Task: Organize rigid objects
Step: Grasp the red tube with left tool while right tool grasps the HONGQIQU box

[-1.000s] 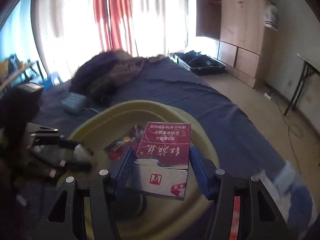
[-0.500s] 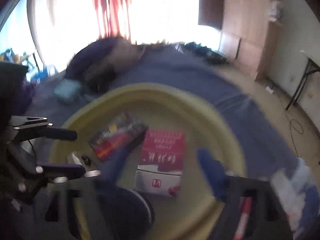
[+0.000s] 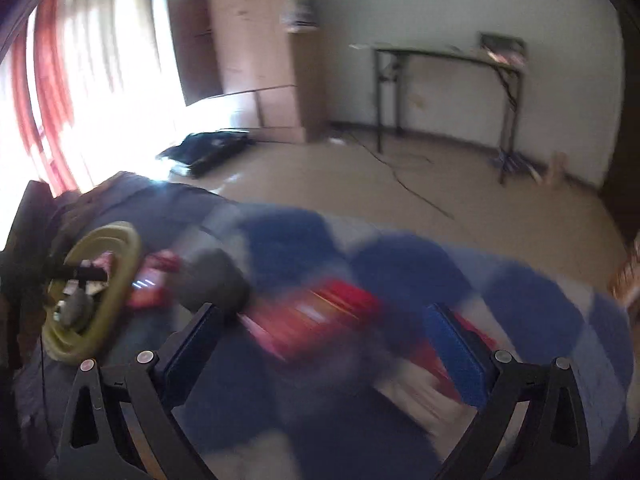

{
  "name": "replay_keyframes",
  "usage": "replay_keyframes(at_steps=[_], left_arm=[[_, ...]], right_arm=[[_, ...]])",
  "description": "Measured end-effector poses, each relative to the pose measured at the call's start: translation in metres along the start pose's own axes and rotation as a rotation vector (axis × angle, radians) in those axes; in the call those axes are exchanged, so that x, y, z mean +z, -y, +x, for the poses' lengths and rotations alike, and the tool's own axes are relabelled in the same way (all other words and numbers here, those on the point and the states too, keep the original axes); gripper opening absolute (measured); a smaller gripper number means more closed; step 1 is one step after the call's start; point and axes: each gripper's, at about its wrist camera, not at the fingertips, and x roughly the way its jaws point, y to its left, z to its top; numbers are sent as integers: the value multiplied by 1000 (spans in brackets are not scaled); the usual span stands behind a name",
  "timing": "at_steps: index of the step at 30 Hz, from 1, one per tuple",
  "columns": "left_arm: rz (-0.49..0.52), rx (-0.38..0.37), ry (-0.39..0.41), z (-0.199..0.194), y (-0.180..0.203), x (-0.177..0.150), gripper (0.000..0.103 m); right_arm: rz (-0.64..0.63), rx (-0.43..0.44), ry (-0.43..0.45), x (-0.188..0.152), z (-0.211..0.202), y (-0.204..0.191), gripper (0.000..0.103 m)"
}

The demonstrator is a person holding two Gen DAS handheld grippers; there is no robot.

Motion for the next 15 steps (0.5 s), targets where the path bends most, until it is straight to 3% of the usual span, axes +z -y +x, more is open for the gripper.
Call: replay_keyframes(at_steps=[2, 4, 7, 9, 11, 15], left_arm=[[36, 46, -12, 11, 11, 13, 103], [4, 110, -23, 19, 12, 22, 103], [-10, 95, -41, 30, 14, 24, 101], [-6, 102, -31, 36, 18, 27, 93], [-2, 115, -43, 41, 18, 29, 76], [57, 164, -48, 51, 23, 29, 59]], right_arm=[[39, -15, -13, -10, 6, 16, 103], [73, -16, -19, -23, 7, 32, 103], [97, -18, -16, -34, 7, 40, 103], [74, -43, -15, -37, 5, 42, 103], [51, -78, -16, -40, 5, 50, 103], [46, -152, -30, -39, 12, 45, 103]])
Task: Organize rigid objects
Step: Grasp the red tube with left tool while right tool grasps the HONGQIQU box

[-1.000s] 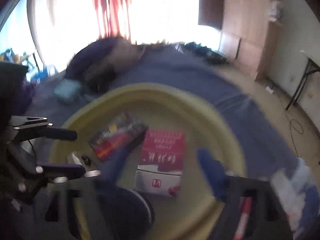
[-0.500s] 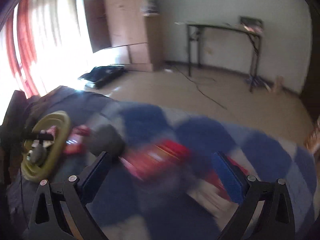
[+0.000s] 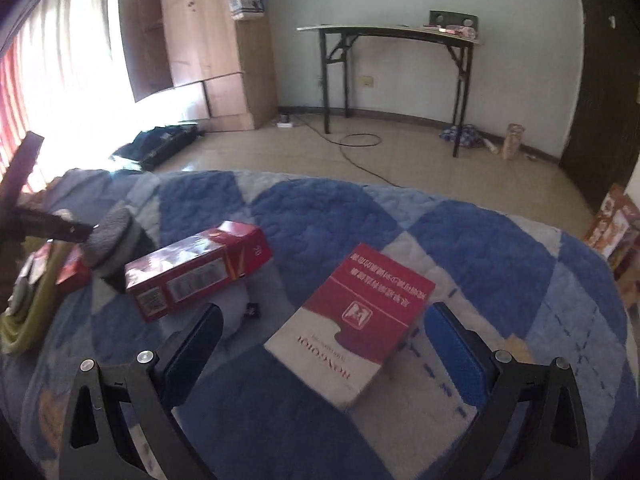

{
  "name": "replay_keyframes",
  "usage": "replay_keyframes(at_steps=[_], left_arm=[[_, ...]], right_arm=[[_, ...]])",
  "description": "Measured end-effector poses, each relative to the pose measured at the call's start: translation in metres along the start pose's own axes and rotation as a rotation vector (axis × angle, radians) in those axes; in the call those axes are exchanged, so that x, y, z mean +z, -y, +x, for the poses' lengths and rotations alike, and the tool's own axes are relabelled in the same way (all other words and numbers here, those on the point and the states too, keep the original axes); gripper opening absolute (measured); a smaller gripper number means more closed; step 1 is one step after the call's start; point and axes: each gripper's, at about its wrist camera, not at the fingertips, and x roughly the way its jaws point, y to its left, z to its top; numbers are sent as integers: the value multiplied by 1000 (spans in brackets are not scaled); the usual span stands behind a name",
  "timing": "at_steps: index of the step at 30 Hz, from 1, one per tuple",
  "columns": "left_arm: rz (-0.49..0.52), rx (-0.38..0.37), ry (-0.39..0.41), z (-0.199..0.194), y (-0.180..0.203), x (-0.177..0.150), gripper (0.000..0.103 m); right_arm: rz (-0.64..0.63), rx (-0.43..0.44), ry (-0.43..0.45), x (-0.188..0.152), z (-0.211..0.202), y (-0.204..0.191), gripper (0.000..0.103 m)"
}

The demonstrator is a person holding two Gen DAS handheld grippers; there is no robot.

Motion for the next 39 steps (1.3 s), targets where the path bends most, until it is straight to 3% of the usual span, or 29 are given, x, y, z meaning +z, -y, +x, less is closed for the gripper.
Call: replay_keyframes(at_steps=[2, 6, 7, 9, 11, 12, 15, 16, 17, 18, 19, 20, 22, 25, 29, 39], left_arm=[[14, -1, 17, -2, -1, 0, 38], [19, -37, 29, -6, -6, -1, 23], [24, -49, 37, -8, -6, -2, 21], [34, -69, 52, -13, -6, -5, 19], [40, -82, 76, -18, -6, -8, 17], [47, -89, 74, -20, -5, -8, 17], [28, -109, 50, -16, -3, -4, 19], [23, -105, 41, -15, -3, -3, 28], [26, -98, 28, -13, -2, -1, 45], [20, -99, 27, -11, -1, 1, 54], [7, -107, 31, -10, -1, 1, 70], [-11, -124, 31, -7, -1, 1, 77], [-12, -129, 22, -2, 5, 2, 78], [37, -92, 40, 1, 16, 6, 78], [-20, -45, 16, 6, 12, 13, 81], [-68, 47, -25, 24, 29, 35, 89]], right_arm=[[-6, -9, -3, -1, 4, 1, 103], [-28, -41, 21, 1, 13, -6, 100], [-32, -44, 24, 2, 15, -7, 92], [-61, -66, 28, 1, 18, -9, 67], [-104, -77, 45, 0, 17, -11, 28], [-115, -85, 51, -1, 15, -9, 24], [-86, -57, 53, -5, 9, 3, 24], [-83, -62, 56, -6, 7, 5, 26], [-79, -76, 55, -8, 6, 7, 33], [-76, -83, 52, -9, 4, 7, 46], [-63, -97, 53, -11, 3, 9, 53], [-55, -101, 54, -11, 2, 10, 63], [-43, -98, 51, -13, 1, 12, 66], [-29, -120, 42, -12, 2, 16, 81], [27, -139, 39, -11, 2, 28, 94], [37, -144, 27, -9, 11, 33, 98]])
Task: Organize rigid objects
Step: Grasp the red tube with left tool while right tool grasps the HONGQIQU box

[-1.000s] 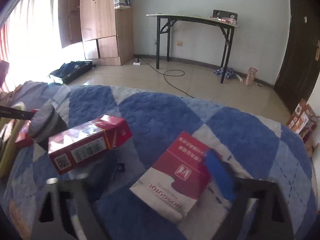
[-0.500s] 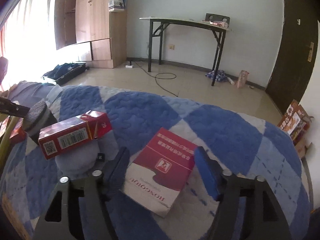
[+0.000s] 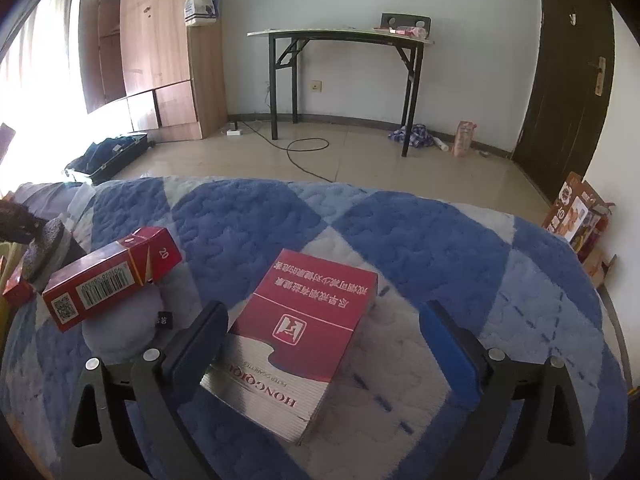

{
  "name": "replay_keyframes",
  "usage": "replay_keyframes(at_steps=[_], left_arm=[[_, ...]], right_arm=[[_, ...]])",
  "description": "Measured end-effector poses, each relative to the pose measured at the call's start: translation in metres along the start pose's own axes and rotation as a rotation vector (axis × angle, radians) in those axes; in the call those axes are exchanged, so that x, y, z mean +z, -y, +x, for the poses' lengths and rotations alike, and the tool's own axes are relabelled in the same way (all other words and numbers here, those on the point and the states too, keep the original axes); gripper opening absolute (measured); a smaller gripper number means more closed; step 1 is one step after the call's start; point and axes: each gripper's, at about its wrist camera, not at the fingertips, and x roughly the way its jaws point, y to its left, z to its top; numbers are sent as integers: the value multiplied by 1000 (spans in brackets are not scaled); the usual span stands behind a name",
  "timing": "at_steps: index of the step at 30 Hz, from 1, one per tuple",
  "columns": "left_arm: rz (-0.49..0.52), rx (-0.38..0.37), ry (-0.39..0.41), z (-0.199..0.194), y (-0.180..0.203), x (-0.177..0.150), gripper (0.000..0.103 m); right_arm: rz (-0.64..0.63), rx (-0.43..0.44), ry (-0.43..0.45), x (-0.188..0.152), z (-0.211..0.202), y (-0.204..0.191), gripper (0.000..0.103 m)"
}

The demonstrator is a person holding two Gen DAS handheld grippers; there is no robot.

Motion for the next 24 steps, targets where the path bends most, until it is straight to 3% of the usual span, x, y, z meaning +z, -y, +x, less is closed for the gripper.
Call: replay_keyframes(at_steps=[7, 10, 12, 14, 20, 24], left_arm=[[-28, 38, -31, 18, 1, 8, 88], [-21, 32, -18, 21, -3, 8, 62], [-27, 14, -14, 21, -7, 7, 54], [0, -13, -11, 18, -3, 5, 31], [63, -23, 23, 5, 6, -2, 16], [108, -55, -4, -8, -3, -6, 16]], right_arm=[[-17, -7, 2, -2, 4, -3, 99], [-25, 20, 21, -4, 4, -4, 93], [-19, 35, 19, -5, 6, -2, 88], [-13, 71, 0, -5, 11, 0, 80], [-23, 130, 25, -5, 6, 3, 61], [-53, 137, 33, -7, 3, -1, 59]])
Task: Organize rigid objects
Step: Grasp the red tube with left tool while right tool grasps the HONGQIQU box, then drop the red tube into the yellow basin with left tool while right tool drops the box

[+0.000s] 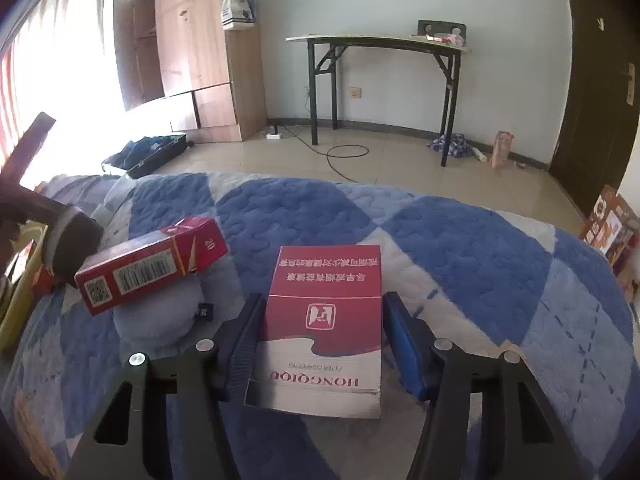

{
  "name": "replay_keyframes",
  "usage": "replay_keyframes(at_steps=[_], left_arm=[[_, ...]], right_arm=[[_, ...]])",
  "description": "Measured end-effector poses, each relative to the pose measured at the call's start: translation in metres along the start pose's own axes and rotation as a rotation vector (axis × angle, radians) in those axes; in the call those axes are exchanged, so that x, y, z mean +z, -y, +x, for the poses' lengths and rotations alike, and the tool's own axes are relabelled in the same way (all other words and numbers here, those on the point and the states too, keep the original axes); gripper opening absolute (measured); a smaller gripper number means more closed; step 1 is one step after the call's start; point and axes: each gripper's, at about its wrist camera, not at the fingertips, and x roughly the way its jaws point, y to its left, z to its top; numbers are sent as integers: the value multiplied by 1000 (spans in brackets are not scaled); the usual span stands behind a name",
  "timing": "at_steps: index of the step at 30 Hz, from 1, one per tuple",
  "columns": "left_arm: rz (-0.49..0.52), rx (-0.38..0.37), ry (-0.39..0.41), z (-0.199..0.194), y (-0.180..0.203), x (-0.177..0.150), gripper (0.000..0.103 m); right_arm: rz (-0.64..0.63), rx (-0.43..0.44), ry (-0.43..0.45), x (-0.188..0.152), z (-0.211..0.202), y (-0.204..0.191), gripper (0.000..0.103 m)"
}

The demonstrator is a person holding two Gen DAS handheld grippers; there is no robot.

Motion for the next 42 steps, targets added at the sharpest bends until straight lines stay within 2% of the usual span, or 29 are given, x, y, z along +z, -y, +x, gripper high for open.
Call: replay_keyframes(at_steps=[3, 5, 9, 10, 13, 16, 19, 22, 23, 26, 29, 32, 33, 36, 40, 42], left_arm=[[52, 4, -13, -8, -3, -6, 18], [102, 9, -20, -8, 0, -13, 28], [149, 6, -52, 6, 14, -26, 29], [172, 22, -58, 11, 20, -29, 28], [177, 60, -32, 13, 26, -32, 11], [151, 10, -28, 3, 23, -33, 11], [156, -8, 8, -15, 21, -39, 11], [130, -60, 64, -45, 9, -51, 11], [119, -84, 95, -62, 1, -59, 11], [73, -66, 178, -119, -32, -87, 11], [-25, 11, 291, -182, -93, -127, 11], [-139, 95, 300, -194, -152, -160, 11], [-170, 119, 278, -190, -170, -168, 11], [-260, 101, 238, -170, -217, -172, 11], [-320, 58, 232, -139, -242, -156, 11], [-329, 47, 195, -122, -249, -145, 11]], right_arm=[[-9, -8, -6, -1, 1, -2, 59], [-1, -3, -7, -1, 0, -3, 59], [3, -1, -9, 0, 2, -3, 59], [4, -1, -8, 0, 2, -2, 59], [12, 12, -4, 0, 2, -1, 58], [23, 22, 28, 0, -6, 2, 57], [-5, 12, 93, 1, -24, 0, 56], [-30, 4, 87, -1, -26, 1, 56], [-24, 14, 92, -1, -29, 2, 56], [-31, 64, 147, 9, -56, -6, 56], [-86, 172, 203, 29, -88, -42, 56], [-170, 343, 187, 51, -92, -113, 56], [-208, 398, 167, 58, -87, -142, 56], [-343, 519, 99, 70, -63, -231, 56], [-442, 629, -17, 78, -24, -326, 56], [-481, 639, -43, 80, -6, -362, 56]])
